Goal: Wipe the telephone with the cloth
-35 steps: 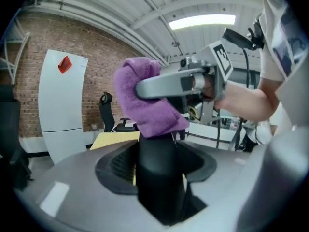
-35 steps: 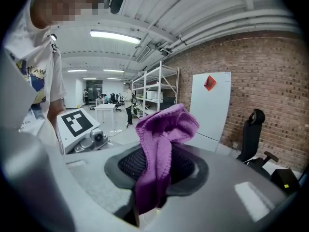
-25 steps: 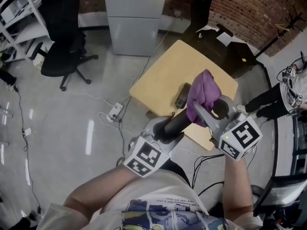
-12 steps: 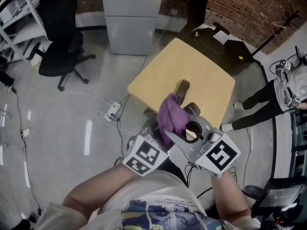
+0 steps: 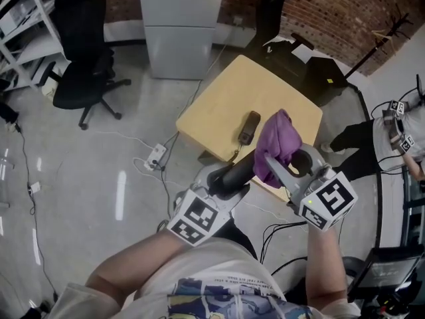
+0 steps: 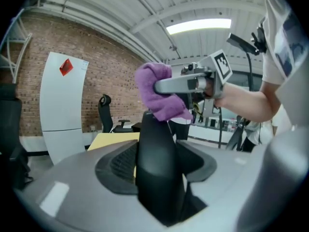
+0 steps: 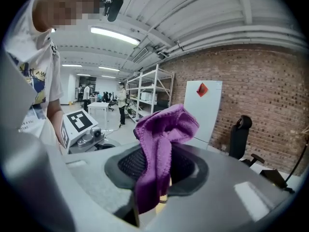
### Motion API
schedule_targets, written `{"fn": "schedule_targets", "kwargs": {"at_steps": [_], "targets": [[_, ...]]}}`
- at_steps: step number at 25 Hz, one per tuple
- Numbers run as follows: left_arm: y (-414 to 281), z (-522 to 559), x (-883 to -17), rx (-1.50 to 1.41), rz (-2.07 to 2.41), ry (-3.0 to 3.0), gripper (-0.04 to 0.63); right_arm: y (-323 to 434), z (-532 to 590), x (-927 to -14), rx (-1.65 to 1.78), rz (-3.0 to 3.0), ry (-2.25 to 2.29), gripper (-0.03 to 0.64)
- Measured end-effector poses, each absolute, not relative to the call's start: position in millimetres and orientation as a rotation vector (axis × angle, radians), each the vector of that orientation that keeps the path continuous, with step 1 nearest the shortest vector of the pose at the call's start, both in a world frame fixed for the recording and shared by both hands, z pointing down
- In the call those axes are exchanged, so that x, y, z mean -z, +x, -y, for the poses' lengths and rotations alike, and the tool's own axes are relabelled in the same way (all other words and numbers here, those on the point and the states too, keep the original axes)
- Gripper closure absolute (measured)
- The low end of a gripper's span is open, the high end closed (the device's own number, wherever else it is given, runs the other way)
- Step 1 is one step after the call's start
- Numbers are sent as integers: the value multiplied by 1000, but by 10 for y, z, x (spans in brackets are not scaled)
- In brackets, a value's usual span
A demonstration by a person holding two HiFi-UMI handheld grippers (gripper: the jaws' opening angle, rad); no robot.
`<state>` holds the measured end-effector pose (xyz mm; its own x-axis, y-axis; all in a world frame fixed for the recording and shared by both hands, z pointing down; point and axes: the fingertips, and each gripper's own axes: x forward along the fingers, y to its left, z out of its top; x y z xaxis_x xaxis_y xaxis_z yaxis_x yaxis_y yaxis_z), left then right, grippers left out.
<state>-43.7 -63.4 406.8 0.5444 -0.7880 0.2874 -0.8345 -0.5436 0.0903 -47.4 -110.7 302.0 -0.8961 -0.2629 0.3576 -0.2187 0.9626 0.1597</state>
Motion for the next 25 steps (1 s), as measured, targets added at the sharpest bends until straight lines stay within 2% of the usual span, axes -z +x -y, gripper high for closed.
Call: {"fn": "schedule_targets", "kwargs": {"at_steps": [5,14,25], "targets": [[-509,589,-4065,-299,1367,2561,341,-481,1033,-2885,193,2743,363,509],[-510,659,-3980,-287,1357,2541,339,-651,498,-3033,170,2742,136,509],[-623,610,-4037,-251,1322,2515,341,-324,1108,-3039,150,2722,401,509]]}}
